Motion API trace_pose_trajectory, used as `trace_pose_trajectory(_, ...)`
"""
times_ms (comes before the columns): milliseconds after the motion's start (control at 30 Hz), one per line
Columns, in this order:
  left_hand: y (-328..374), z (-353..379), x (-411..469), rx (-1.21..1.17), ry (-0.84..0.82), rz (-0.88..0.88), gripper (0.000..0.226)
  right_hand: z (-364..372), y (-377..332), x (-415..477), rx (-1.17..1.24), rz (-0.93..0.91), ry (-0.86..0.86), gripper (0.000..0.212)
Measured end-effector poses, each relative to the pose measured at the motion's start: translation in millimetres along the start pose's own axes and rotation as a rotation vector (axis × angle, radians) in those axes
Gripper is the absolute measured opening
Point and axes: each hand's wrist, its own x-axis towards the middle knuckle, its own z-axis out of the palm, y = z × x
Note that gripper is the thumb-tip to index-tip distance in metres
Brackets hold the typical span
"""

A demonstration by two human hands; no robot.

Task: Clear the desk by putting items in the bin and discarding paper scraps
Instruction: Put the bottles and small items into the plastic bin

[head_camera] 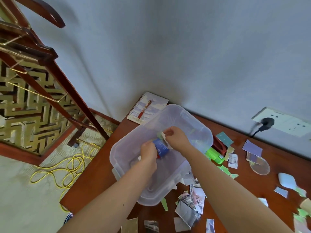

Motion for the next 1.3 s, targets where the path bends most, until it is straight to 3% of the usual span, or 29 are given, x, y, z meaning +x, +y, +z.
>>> trace_pose_trajectory(200,-6.1,19.3,-64.6,0.046,-0.133,0.313,0.021,-42.6,-6.4,-60.4,0.392,-0.216,0.252,0.032)
trace_pose_trajectory(400,-40.6,57.5,-121.2,0.182,-0.292,0.561,0.025,-96.1,41.7,-118.5,0.430,-0.241,0.437,0.028)
trace_pose_trajectory(533,-73.1,77.1,-139.6,0.276,-0.374,0.535,0.028,-124.8,81.8,-141.3,0.413,-0.164,0.475,0.027)
trace_pose_trajectory(733,-100.6,87.7,-134.8,0.427,-0.418,0.369,0.031,-140.4,117.7,-146.4,0.323,-0.079,0.401,0.025)
trace_pose_trajectory(967,-101.6,100.0,-103.4,0.527,-0.386,0.236,0.020,-140.2,130.2,-116.4,0.241,-0.021,0.330,0.023)
trace_pose_trajectory(1300,-107.7,123.1,-53.4,0.601,-0.333,0.186,0.030,-134.5,139.7,-61.0,0.114,0.050,0.256,0.031)
